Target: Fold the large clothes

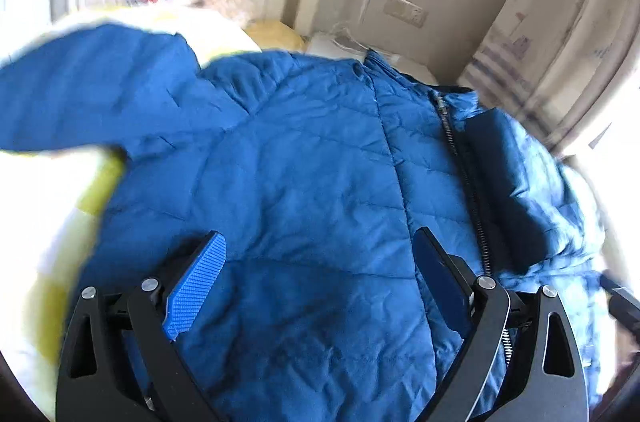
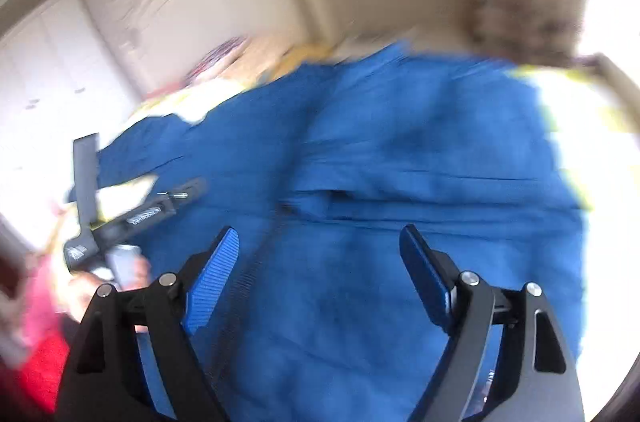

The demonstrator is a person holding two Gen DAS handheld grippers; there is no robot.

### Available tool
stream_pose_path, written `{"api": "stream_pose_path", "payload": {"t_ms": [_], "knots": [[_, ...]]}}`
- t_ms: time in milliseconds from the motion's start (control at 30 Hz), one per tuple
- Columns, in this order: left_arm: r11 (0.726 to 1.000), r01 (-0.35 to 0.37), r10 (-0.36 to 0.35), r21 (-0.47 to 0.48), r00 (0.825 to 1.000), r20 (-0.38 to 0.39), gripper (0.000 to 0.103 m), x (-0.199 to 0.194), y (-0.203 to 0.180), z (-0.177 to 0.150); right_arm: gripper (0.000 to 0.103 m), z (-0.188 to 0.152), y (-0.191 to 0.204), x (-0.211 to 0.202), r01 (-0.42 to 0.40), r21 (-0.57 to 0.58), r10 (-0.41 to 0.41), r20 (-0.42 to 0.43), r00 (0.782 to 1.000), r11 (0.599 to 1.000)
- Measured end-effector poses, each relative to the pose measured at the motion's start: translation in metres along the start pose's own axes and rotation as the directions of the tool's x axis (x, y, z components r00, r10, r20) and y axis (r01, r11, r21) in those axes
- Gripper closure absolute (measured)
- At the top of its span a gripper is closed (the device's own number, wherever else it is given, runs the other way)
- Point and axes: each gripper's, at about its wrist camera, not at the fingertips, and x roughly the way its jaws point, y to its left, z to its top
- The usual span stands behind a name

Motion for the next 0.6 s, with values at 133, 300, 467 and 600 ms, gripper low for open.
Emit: {"api": "stream_pose_path", "payload": {"t_ms": [133,300,467,600], "knots": [[0.955,-0.011,-0.019,0.296,0.995,0.099,0.014,-0.029,-0.082,0.004,0.020,-0.025,-0.058,-0.033,0.356,0.063,-0.360,0.055,0.931,0.932],[0.784,-0.029,-0.074,0.620,0.987,0.140,0.009,-0.032,-0.195,-0.009,0.020,-0.042,-0.110,-0.028,0.440,0.224,-0.451,-0.001,0.893,0.870],[0.674,-0.018,-0.061,0.738,0.995,0.080,0.009,0.006,-0.252,-0.017,0.020,-0.057,-0.136,-0.015,0.468,0.267,-0.477,-0.032,0.878,0.843],[0.598,0.000,-0.064,0.802,0.997,0.047,0.019,0.023,-0.286,-0.023,0.020,-0.056,-0.147,-0.005,0.447,0.288,-0.455,-0.042,0.890,0.847]]}}
